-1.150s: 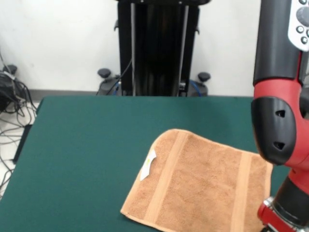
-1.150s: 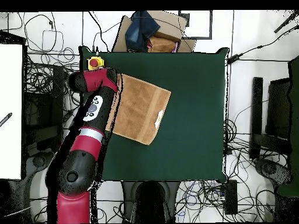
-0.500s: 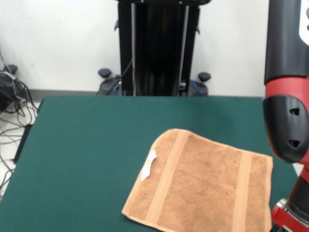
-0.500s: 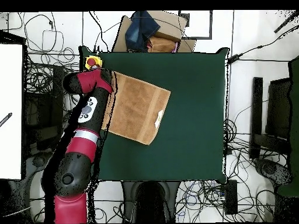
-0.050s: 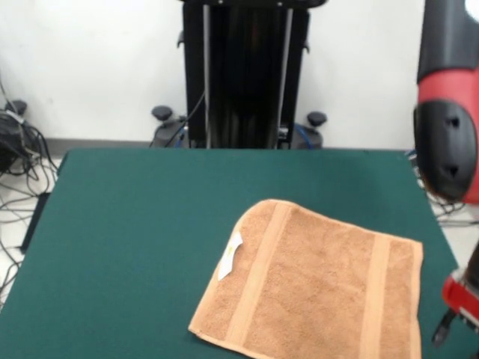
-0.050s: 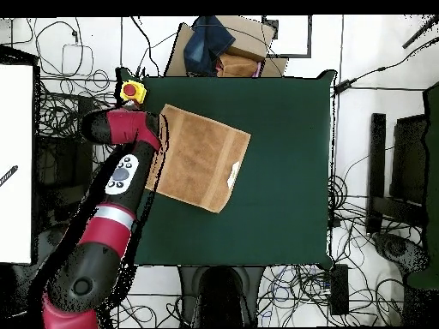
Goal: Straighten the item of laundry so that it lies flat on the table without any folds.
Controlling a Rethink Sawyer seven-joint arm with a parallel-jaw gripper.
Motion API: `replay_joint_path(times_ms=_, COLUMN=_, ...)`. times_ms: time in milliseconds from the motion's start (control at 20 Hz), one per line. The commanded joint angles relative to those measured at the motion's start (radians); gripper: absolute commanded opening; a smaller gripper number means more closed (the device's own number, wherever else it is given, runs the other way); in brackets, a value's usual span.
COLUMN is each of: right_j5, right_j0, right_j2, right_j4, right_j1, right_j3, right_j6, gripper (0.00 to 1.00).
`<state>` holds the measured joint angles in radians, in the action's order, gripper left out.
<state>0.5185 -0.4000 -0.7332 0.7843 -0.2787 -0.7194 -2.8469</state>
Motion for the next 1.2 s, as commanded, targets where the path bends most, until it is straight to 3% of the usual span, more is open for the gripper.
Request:
replay_joint_path(times_ms=50, right_j5=-0.012, right_j0=0.025, right_j2=0.317, right_j4=-0.154, right_j1=0.28, right_j3=-0.387, right_j6=0.349, gripper=1.0)
replay_joint_path(times_ms=750, right_j5=-0.078, right_j0=0.135, right_j2=0.463, right_j4=-0.442, right_j1=0.311, right_j3=-0.421, right_j6=0.35, gripper=1.0)
replay_joint_path(times_ms=1200, right_j5=0.064, right_j0=0.195, right_j2=0.536, right_j4=-0.604, right_j1=0.277, right_j3=-0.393, right_j6=0.408, gripper=1.0)
